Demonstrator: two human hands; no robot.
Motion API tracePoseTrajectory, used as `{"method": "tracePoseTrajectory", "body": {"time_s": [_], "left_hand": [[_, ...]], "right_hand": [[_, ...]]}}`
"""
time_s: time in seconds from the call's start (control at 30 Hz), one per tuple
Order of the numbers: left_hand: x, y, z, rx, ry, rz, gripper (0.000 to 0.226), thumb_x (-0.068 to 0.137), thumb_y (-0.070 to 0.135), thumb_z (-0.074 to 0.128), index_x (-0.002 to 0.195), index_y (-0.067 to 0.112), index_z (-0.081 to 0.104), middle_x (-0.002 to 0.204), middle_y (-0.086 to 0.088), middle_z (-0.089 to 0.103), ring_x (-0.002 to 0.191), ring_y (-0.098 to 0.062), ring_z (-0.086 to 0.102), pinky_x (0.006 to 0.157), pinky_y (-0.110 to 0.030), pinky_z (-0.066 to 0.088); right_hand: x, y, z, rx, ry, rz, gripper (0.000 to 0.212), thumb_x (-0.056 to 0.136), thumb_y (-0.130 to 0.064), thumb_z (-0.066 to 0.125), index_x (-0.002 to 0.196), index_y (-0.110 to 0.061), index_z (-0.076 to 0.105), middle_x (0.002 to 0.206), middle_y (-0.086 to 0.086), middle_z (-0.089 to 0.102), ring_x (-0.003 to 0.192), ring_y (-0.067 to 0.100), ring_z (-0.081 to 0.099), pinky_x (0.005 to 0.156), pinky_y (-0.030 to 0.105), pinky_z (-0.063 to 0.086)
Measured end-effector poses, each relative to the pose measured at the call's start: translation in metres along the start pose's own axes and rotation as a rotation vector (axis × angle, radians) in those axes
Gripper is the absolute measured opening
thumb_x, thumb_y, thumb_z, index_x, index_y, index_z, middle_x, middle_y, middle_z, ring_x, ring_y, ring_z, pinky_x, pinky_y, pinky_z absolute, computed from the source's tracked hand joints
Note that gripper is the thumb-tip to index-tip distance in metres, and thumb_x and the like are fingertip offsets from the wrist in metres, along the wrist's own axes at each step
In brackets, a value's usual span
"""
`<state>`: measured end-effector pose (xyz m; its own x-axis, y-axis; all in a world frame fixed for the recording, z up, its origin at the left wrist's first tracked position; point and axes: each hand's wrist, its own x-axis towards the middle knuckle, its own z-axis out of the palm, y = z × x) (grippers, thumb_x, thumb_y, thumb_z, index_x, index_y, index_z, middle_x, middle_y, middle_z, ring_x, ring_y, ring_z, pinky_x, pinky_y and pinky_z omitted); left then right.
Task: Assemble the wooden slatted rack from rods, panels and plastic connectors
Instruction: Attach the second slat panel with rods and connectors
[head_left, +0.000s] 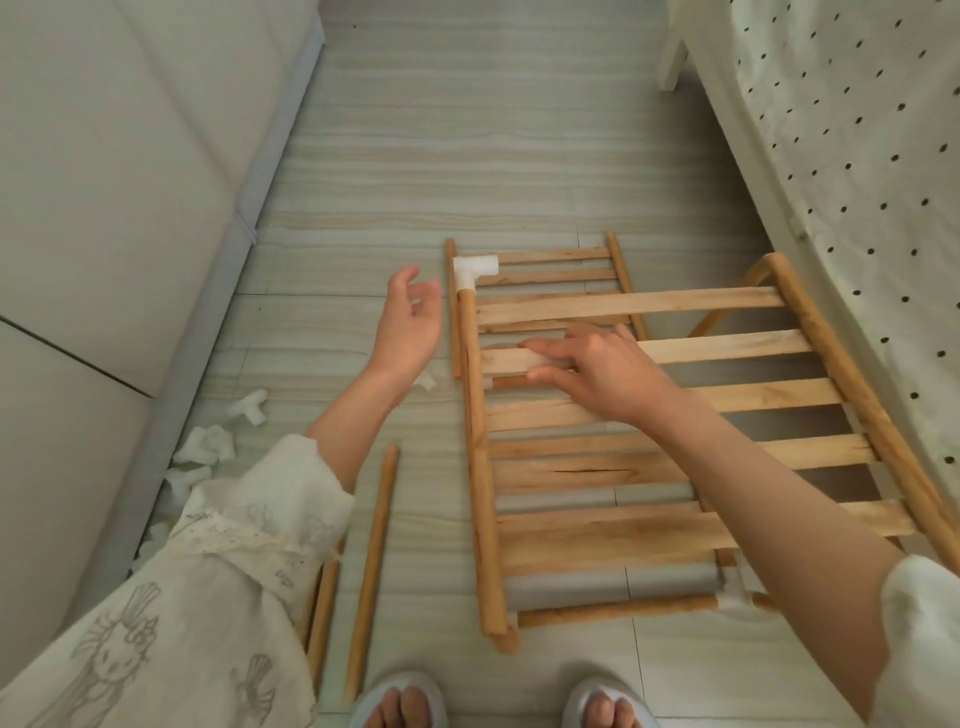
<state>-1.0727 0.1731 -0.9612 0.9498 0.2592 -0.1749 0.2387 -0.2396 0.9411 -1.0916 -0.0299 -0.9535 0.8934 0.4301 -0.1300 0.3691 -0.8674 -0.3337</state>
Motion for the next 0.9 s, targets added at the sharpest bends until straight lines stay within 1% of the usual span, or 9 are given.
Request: {"method": "tracePoseTrajectory", "body": {"time_s": [0.03, 0.1, 0.23, 0.33, 0.43, 0.53, 0.67, 0.8, 0.9], "left_hand": [[0.0, -0.009, -0.011, 0.008, 0.029, -0.023, 0.039, 0.101, 0.021, 0.039, 0.138, 0.013, 0.036, 0.127, -0.004, 0.046, 0.107, -0.014, 0.048, 0.091, -0.025, 0.047], [-0.001, -0.035, -0.033, 0.054, 0.07, -0.069, 0.031, 0.1, 0.014, 0.04, 0.131, 0.011, 0.044, 0.12, -0.006, 0.051, 0.106, -0.019, 0.051, 0.098, -0.037, 0.046], [-0.01, -0.1, -0.067, 0.149, 0.069, -0.212, 0.024, 0.098, 0.009, 0.043, 0.119, 0.009, 0.053, 0.118, -0.013, 0.056, 0.112, -0.029, 0.054, 0.1, -0.046, 0.044], [-0.014, -0.142, -0.084, 0.248, 0.034, -0.273, 0.025, 0.096, 0.007, 0.043, 0.118, 0.008, 0.056, 0.118, -0.012, 0.057, 0.114, -0.031, 0.054, 0.096, -0.041, 0.046], [-0.009, -0.17, -0.083, 0.407, -0.04, -0.289, 0.032, 0.095, 0.006, 0.043, 0.126, 0.006, 0.053, 0.125, -0.012, 0.055, 0.114, -0.028, 0.054, 0.089, -0.032, 0.044], [0.01, -0.183, -0.065, 0.598, -0.198, -0.195, 0.045, 0.092, 0.002, 0.046, 0.137, 0.002, 0.042, 0.14, -0.019, 0.043, 0.129, -0.031, 0.042, 0.106, -0.032, 0.032], [0.046, -0.181, -0.026, 0.837, -0.357, -0.016, 0.06, 0.092, 0.003, 0.045, 0.147, 0.008, 0.023, 0.154, -0.018, 0.018, 0.14, -0.035, 0.022, 0.113, -0.037, 0.021], [0.074, -0.178, 0.004, 1.015, -0.429, 0.088, 0.068, 0.091, 0.002, 0.044, 0.15, 0.013, 0.013, 0.158, -0.01, 0.004, 0.142, -0.034, 0.01, 0.111, -0.044, 0.027], [0.081, -0.186, 0.012, 1.086, -0.47, 0.104, 0.061, 0.091, 0.004, 0.047, 0.147, 0.008, 0.021, 0.157, -0.014, 0.004, 0.139, -0.037, 0.017, 0.108, -0.045, 0.032]], "right_hand": [[0.001, 0.0, 0.001, 0.006, 0.006, 0.003, 0.051, 0.091, -0.054, 0.043, 0.136, -0.032, 0.047, 0.112, 0.003, 0.063, 0.113, 0.022, 0.052, 0.092, 0.034, 0.028], [0.005, -0.001, 0.002, -0.018, 0.019, 0.005, 0.051, 0.091, -0.056, 0.042, 0.136, -0.034, 0.046, 0.118, 0.001, 0.064, 0.117, 0.021, 0.052, 0.093, 0.035, 0.028], [0.018, -0.012, 0.003, -0.05, 0.06, 0.057, 0.049, 0.093, -0.053, 0.041, 0.138, -0.034, 0.045, 0.118, 0.005, 0.063, 0.115, 0.026, 0.053, 0.094, 0.036, 0.029], [0.025, -0.014, 0.006, 0.009, 0.077, 0.094, 0.048, 0.093, -0.049, 0.045, 0.137, -0.03, 0.047, 0.117, 0.007, 0.064, 0.113, 0.029, 0.054, 0.095, 0.037, 0.03], [0.028, -0.007, 0.01, 0.043, 0.093, 0.089, 0.048, 0.092, -0.049, 0.047, 0.135, -0.028, 0.05, 0.121, 0.005, 0.064, 0.117, 0.027, 0.054, 0.097, 0.039, 0.032], [0.032, -0.001, 0.01, 0.027, 0.105, 0.075, 0.05, 0.09, -0.052, 0.046, 0.134, -0.028, 0.051, 0.117, 0.005, 0.065, 0.111, 0.026, 0.058, 0.096, 0.04, 0.034], [0.034, 0.003, 0.011, 0.026, 0.113, 0.056, 0.049, 0.09, -0.052, 0.046, 0.133, -0.031, 0.051, 0.116, 0.003, 0.066, 0.11, 0.024, 0.058, 0.094, 0.037, 0.033], [0.034, 0.007, 0.012, 0.061, 0.142, 0.056, 0.047, 0.089, -0.049, 0.051, 0.132, -0.029, 0.053, 0.111, 0.005, 0.066, 0.109, 0.025, 0.058, 0.093, 0.034, 0.031], [0.033, 0.008, 0.013, 0.073, 0.152, 0.051, 0.047, 0.089, -0.049, 0.052, 0.131, -0.028, 0.054, 0.107, 0.005, 0.067, 0.106, 0.026, 0.058, 0.091, 0.033, 0.032]]}}
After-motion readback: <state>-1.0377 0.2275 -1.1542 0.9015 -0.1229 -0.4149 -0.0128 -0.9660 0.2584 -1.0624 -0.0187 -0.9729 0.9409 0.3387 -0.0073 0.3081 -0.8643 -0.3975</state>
